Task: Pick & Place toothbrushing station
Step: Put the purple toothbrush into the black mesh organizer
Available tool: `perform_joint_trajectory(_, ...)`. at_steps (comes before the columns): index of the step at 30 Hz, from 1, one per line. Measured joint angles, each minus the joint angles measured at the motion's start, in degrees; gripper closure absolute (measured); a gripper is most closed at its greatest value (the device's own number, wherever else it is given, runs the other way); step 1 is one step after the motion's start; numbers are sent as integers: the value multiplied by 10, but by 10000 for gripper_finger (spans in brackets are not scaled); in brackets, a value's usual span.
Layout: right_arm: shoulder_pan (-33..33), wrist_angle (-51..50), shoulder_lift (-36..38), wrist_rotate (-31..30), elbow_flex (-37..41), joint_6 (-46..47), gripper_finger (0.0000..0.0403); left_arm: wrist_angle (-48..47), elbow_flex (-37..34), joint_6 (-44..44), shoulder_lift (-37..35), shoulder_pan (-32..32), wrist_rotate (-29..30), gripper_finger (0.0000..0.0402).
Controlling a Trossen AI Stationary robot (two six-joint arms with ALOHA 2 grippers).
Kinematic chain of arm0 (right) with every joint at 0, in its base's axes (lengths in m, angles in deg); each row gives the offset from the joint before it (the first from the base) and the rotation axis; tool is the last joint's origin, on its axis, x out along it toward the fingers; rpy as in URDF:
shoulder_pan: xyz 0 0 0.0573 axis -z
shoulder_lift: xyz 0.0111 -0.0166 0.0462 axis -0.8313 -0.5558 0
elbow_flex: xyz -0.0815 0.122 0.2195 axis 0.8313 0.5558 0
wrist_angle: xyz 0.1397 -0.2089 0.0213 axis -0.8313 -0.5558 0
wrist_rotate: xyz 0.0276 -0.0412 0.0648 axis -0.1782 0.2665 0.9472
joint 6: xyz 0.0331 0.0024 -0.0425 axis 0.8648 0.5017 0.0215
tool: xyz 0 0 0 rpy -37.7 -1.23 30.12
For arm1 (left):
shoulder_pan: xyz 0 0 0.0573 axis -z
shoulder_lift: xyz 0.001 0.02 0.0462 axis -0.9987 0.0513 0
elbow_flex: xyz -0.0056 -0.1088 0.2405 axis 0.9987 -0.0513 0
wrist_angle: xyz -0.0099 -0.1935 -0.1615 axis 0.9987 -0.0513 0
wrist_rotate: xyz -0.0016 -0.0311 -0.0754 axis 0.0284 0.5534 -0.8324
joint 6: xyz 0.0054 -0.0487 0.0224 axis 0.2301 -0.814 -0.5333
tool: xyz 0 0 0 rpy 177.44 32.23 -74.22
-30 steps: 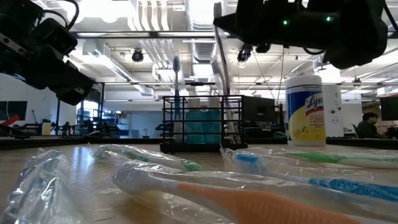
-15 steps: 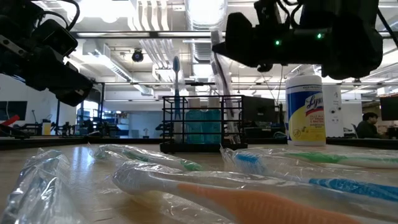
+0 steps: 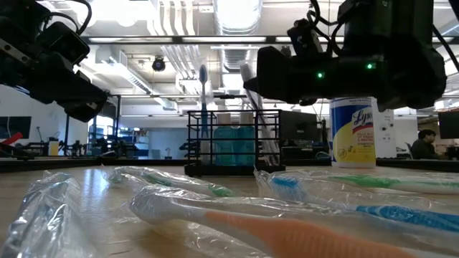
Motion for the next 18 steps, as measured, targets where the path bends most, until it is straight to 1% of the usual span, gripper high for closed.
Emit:
perform_joint_trajectory(4, -9, -1, 1, -8, 1, -21, 391, 1, 0, 0, 0, 0, 0, 383)
perform_joint_trajectory(10, -20, -1, 3, -9, 2, -27, 385, 1, 0, 0, 0, 0, 0, 383)
perform_joint_trajectory(12, -23, -1, 4, -12, 2, -25, 375, 1, 0, 0, 0, 0, 0, 383)
perform_joint_trajectory(14, -28, -1, 4, -28, 2, -23, 360, 1, 0, 0, 0, 0, 0, 383)
perform_joint_trajectory(18, -39, -1, 12, -53, 2, -24, 322, 1, 0, 0, 0, 0, 0, 383)
